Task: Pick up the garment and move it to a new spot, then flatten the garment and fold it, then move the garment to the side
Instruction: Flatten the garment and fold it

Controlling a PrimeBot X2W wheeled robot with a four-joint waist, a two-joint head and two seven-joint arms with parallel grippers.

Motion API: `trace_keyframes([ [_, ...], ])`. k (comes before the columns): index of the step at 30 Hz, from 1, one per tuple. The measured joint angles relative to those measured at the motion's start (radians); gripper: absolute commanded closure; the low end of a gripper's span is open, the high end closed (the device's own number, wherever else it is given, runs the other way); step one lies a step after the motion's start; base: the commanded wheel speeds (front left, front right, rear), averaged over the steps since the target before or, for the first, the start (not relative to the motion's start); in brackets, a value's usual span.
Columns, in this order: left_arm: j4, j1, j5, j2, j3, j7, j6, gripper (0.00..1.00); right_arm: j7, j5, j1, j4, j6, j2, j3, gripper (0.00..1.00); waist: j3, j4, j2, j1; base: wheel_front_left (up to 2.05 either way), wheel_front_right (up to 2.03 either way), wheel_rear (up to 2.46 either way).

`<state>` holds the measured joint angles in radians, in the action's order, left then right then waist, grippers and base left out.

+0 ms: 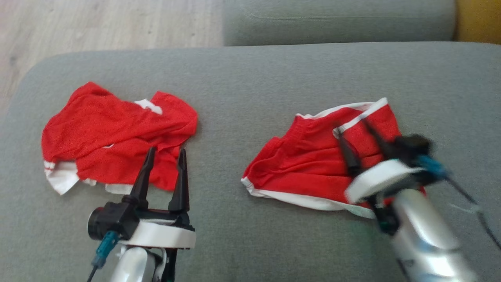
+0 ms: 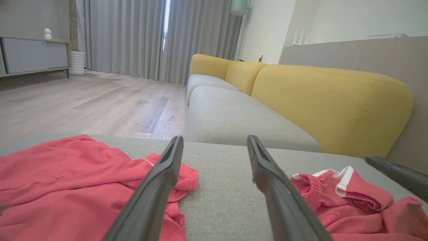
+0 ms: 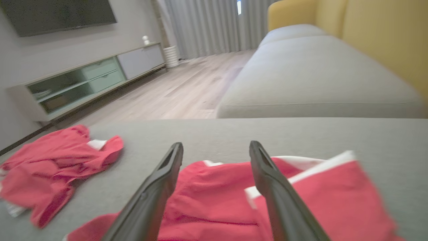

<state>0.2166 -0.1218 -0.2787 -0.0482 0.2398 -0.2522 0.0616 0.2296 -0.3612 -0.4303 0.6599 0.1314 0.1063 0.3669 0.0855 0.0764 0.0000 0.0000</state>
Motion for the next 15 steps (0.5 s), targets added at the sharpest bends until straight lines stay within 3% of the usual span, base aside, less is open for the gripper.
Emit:
trace_keyframes([
  [8,-0.016,0.004,0.007,0.000,-0.015,0.000,0.000,0.00,-0.001,0.159,0.155,-0.174,0.000,-0.003,-0.378,0.00,-0.015,-0.058,0.0000,0.0000,0.00,0.00,0.00],
  [11,-0.019,0.005,0.007,0.000,-0.014,0.000,0.001,0.00,-0.015,0.209,0.221,-0.226,0.000,-0.031,-0.454,0.00,-0.016,-0.073,0.0000,0.0000,0.00,0.00,0.00],
  [15,-0.019,0.005,0.007,0.000,-0.014,0.000,0.001,0.00,-0.035,0.230,0.302,-0.265,0.000,-0.055,-0.481,0.00,-0.015,-0.089,0.0000,0.0000,0.00,0.00,0.00],
])
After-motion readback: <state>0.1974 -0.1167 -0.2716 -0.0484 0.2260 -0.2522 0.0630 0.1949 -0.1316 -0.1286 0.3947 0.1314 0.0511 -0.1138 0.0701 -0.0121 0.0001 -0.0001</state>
